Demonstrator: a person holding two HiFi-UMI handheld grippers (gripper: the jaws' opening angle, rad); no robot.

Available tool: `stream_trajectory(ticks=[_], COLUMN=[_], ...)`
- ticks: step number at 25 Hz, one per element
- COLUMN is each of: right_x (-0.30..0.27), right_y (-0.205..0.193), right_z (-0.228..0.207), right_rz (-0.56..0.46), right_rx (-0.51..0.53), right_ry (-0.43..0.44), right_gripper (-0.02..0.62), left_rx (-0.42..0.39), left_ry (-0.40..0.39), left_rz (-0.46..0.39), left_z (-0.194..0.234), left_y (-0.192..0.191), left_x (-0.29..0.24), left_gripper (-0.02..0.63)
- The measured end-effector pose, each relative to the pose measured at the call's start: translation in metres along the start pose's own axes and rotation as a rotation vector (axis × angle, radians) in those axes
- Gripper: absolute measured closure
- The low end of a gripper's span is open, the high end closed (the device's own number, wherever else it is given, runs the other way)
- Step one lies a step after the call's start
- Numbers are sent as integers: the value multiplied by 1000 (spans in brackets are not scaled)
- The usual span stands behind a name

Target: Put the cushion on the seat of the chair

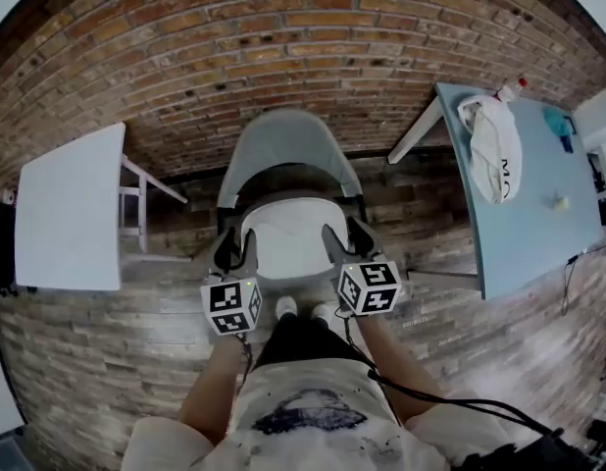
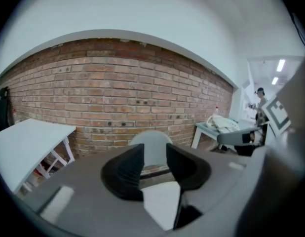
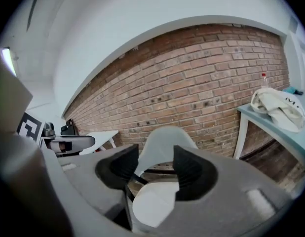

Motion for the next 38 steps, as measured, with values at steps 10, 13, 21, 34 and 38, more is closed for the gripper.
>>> stream_trajectory(ticks=[10, 13, 21, 34, 38], right_x=[43, 53, 61, 60, 60], right_y=[75, 87, 102, 98, 97], right_z=[49, 57, 64, 60, 60], right_rz=[-115, -129, -163, -141, -141], right_rx=[104, 127, 188, 171, 169], right_ry=[68, 75, 65, 77, 76], right_gripper=[500, 543, 597, 597, 597], left_rx=[-12, -26, -45, -32, -34], left_ry=[-51, -52, -51, -39, -46], left_rz=[-120, -152, -189, -182, -180], left_z=[-24, -29, -40, -43, -44], left_y=[69, 84, 96, 95, 93], left_x=[46, 52, 59, 56, 56], left_gripper=[491, 523, 614, 614, 614])
Point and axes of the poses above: the fingertips, and each gripper's own axes: x backward along the fingers, z to its left, y out of its top, the point moved 4 cm from there along x, backward along the fingers, and after that the axes turned 12 degrees about y, right-handed, at the moved point
